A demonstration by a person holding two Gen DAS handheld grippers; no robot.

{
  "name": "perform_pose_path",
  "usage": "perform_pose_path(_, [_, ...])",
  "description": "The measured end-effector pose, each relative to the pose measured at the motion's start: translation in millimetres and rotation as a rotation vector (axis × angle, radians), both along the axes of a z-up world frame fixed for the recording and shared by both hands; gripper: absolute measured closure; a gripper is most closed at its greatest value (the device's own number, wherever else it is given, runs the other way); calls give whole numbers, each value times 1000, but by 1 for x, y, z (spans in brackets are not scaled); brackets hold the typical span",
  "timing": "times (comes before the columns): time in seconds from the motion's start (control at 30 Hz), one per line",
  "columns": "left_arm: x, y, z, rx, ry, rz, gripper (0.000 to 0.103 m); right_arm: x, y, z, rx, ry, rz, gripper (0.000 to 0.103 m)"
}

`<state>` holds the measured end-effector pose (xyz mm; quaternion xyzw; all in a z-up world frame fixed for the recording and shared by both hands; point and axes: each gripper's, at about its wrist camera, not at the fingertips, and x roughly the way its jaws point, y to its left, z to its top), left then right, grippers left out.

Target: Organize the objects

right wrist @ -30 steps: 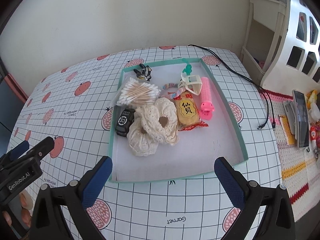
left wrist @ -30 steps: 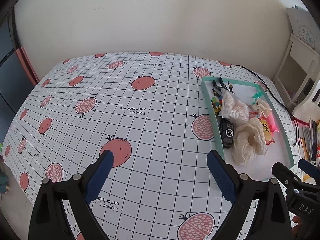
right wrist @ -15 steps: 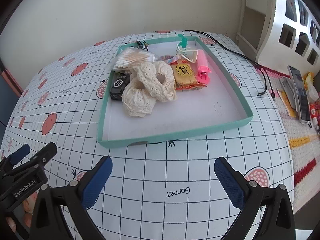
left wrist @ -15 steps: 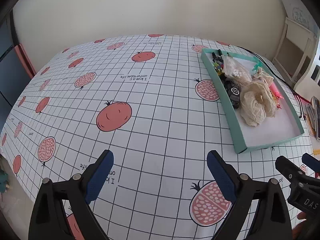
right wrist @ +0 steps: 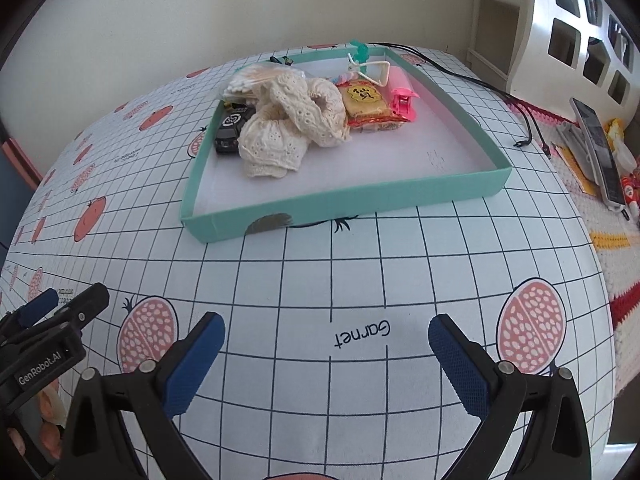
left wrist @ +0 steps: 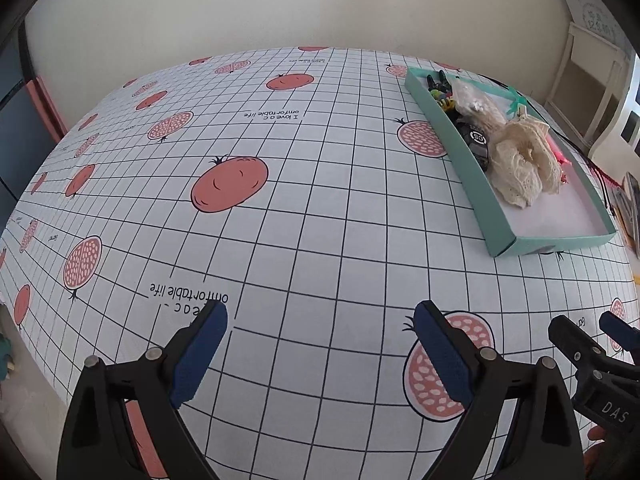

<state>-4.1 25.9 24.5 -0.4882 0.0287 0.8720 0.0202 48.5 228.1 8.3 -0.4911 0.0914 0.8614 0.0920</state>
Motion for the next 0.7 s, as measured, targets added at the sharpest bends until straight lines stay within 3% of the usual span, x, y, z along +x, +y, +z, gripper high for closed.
perform_pose_path(0.27, [6,-4,-17,3,-29,8,8,5,0,-6,36,14,-3,0])
perform_pose_path(0.7, [8,-7,-19,27,15,5,8,9,5,-10,105,46,-23,0])
